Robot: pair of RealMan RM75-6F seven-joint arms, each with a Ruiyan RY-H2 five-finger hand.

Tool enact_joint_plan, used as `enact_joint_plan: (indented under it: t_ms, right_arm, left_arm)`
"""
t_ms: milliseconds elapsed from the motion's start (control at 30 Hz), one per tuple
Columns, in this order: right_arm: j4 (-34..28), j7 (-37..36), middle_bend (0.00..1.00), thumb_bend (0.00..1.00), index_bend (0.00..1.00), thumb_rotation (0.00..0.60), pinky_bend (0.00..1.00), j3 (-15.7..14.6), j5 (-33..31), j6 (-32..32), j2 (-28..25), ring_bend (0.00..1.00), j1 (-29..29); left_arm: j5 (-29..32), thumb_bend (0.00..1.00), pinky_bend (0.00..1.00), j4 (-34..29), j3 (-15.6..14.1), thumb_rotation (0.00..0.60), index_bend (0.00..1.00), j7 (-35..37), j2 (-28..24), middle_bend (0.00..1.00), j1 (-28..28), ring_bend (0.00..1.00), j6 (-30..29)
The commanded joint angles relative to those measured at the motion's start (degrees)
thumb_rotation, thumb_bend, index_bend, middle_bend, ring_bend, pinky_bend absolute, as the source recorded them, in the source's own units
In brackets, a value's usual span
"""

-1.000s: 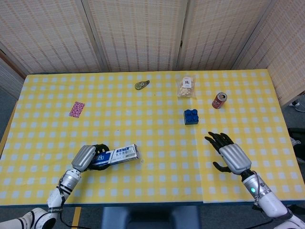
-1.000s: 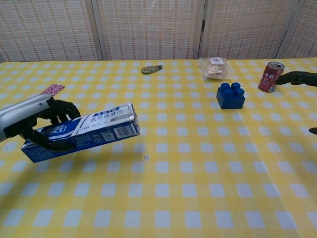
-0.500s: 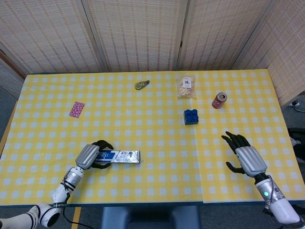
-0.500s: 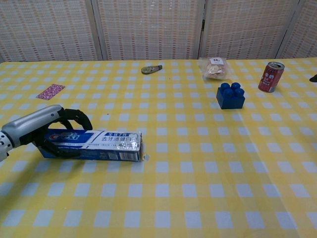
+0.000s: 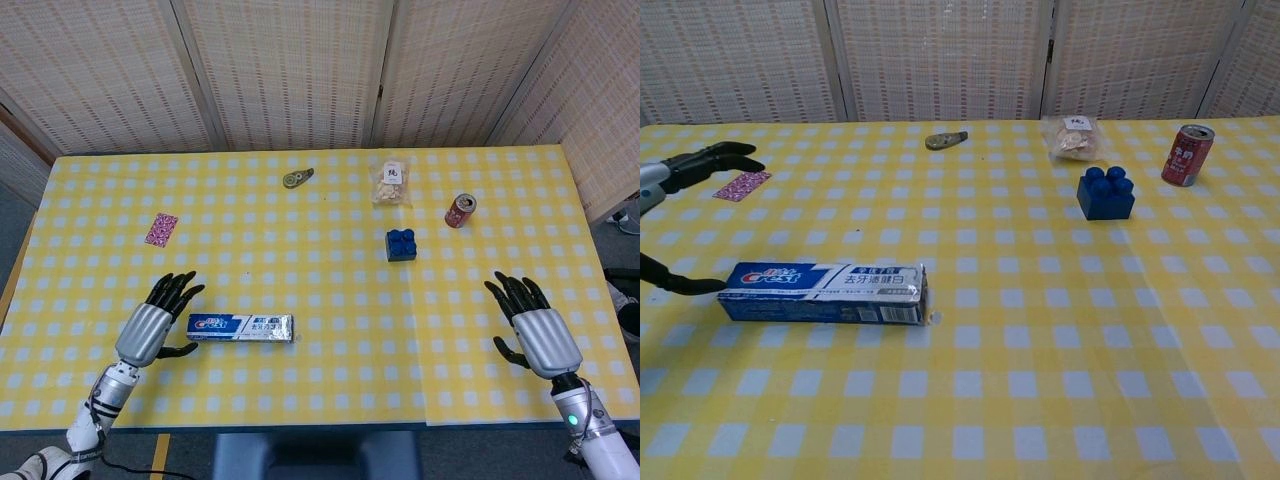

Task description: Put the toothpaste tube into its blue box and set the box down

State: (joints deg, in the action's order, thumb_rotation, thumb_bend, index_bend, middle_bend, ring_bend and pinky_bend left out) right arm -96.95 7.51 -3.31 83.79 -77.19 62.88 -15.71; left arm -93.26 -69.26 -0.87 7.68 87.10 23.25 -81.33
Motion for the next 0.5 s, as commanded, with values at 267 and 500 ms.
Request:
enact_joint_plan:
  t_ms: [267,500]
  right_arm:
    - [-1.85,7.77,0.0,0.39,0.0,0.6,0.0,-3.06,6.08,-9.04,-1.59,0.0,7.3]
    - [-1.64,5.97,0.0,0.39,0.0,0.6,0.0,-2.05,5.8,-7.5,-1.7,0.0,7.46]
  left_arm:
    - [-1.47,0.15,0.0,-15.73,-7.24,0.6,0.1,-13.81,-17.17,0.01,-15.97,0.0,-15.24]
    - [-0.12,0.15,0.0,-18.94,-6.66,0.6,0.07,-17.53,-19.24,0.01,-17.13,0.0,-13.2]
